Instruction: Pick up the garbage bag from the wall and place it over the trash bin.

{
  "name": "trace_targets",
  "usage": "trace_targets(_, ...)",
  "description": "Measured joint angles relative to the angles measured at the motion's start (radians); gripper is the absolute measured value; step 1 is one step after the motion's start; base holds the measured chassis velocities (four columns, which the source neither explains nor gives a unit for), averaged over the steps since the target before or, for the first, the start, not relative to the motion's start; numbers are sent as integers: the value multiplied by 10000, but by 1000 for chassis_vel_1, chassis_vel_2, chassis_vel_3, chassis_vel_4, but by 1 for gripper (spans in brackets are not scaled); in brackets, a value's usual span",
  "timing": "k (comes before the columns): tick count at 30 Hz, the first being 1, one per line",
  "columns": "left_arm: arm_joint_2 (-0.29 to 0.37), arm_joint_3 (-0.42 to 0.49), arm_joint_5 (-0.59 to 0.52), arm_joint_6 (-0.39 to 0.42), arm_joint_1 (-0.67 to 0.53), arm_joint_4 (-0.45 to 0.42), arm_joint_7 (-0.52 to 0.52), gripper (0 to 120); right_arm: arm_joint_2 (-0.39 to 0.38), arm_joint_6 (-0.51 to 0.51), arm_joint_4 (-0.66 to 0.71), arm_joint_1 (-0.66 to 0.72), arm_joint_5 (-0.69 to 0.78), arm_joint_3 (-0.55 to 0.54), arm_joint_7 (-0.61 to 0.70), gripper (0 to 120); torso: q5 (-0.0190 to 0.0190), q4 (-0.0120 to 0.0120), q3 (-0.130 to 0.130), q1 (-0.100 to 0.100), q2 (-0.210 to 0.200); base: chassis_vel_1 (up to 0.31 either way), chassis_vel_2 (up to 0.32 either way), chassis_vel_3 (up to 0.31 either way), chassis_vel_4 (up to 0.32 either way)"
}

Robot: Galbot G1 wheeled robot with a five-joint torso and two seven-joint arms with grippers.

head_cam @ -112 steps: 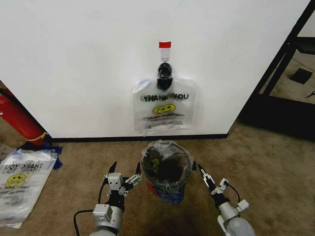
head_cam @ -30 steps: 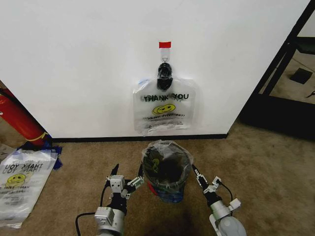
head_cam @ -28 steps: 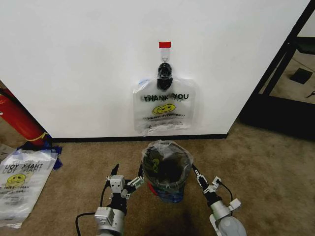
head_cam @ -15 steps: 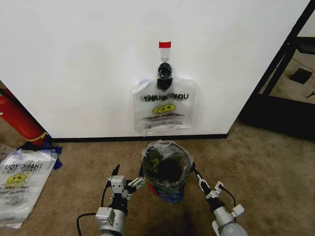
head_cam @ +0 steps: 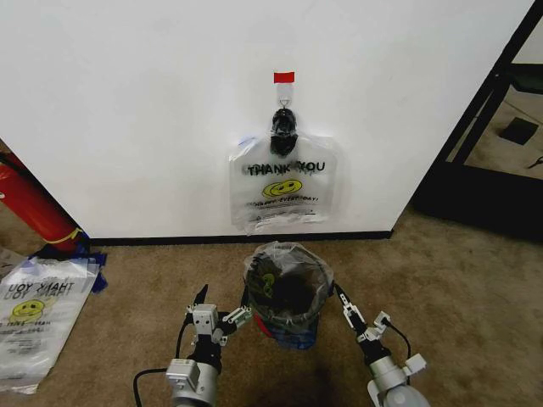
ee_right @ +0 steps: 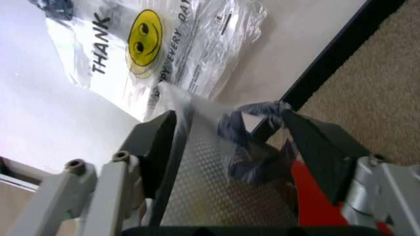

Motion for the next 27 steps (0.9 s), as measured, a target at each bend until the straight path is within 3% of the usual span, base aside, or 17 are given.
trace_targets(4,-4,6,0,0,-2,-30,0,100,-35,-34,-204,215,0,-28,122,52,0,0,0,0,0,0,0,0,0)
trace_targets(8,4,-13,-2,0,30,-42,0,100,-52,-51,-362,304,-1,-41,143,32,0,0,0,0,0,0,0,0,0)
trace_targets(12,-7,9,-4,0,38,-45,-1,100,-46,-66,-398,357,-8,-70,155,22,0,-1,0,0,0,0,0,0,0)
trace_targets(16,-57,110,30,0,64,-81,-1,100,-27,-90,-536,479,-88,-152,204,3,0,0,0,0,0,0,0,0,0)
trace_targets(27,-4,10,-3,0,65,-147,-1,100,38,-87,-596,496,-140,-179,243,0,0,-1,0,0,0,0,0,0,0)
